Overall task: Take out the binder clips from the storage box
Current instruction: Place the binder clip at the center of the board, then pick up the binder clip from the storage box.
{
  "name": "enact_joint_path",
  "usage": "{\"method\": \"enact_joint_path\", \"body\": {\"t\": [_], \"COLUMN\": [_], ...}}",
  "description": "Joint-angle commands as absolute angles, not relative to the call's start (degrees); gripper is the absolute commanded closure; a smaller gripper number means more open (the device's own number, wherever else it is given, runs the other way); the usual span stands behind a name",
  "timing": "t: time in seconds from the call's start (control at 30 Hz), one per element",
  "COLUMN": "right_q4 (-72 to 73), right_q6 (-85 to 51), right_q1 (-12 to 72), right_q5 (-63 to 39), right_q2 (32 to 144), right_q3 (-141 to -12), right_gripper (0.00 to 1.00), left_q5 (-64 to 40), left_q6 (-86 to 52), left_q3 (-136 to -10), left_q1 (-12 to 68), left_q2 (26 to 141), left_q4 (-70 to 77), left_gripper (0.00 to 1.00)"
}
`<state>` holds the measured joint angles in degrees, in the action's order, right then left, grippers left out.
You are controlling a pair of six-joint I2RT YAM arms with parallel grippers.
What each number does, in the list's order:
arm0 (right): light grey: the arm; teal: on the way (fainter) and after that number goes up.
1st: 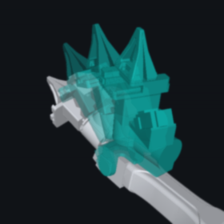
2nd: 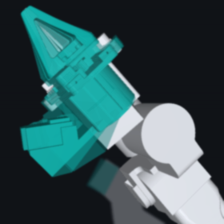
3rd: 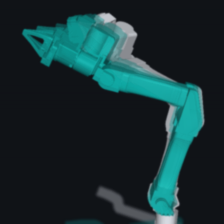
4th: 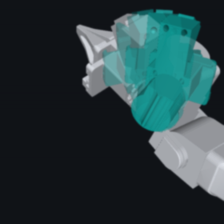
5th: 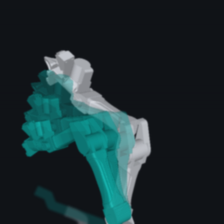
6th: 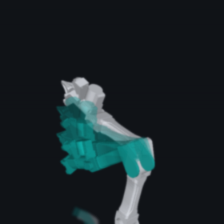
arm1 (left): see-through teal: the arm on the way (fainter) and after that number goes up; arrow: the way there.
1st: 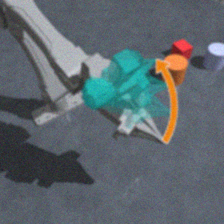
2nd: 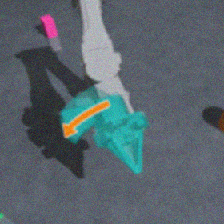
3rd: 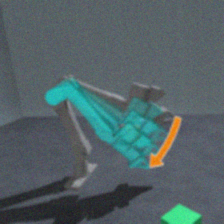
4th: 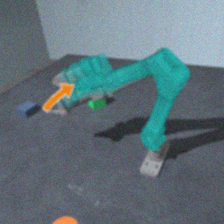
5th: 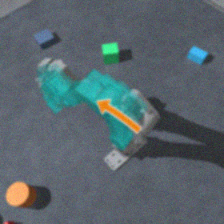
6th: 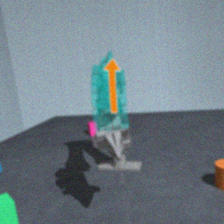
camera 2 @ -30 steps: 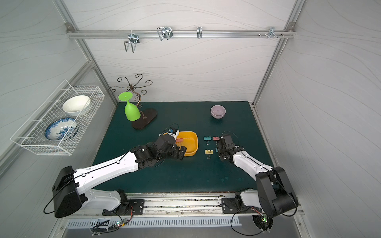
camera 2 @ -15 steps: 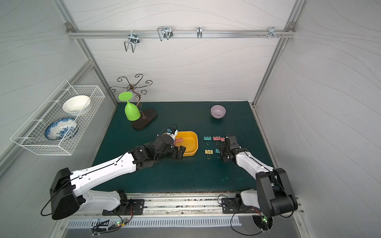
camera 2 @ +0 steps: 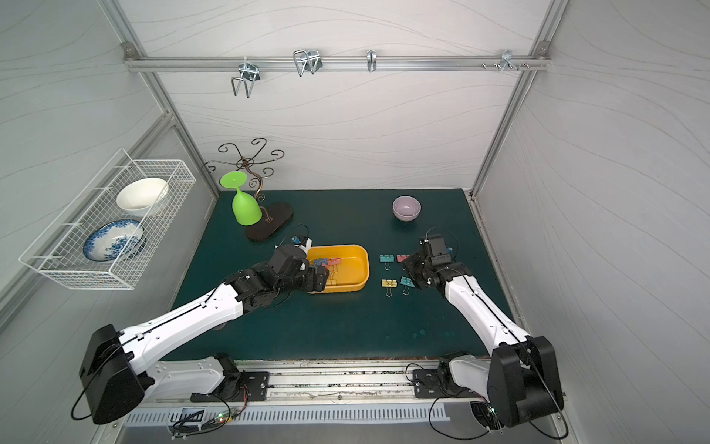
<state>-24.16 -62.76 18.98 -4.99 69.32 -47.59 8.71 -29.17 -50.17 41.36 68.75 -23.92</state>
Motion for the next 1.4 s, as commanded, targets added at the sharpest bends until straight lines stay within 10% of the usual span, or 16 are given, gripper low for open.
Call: {"method": "enact_joint_path", "body": {"t": [0.0, 1.37], "right_q4": [-28.6, -20.8], "right_q6": [-55.3, -81.2], "right_q1": [23.1, 42.6], "right_q5": [-4.9, -1.1], "right_q2": [72.6, 108.7], "right_q3": [-53.1, -78.6], "right_gripper": [0.52, 0.62], "left_q5": [4.5, -19.4], "left_q6": [-31.6, -31.6], "left_q3": [-49.6, -46.8], "left_q1": [39.5, 15.9], "left_q2": [66.1, 60.9], "left_q4": [-23.3, -29.0], "left_gripper": [0.04, 0.25]}}
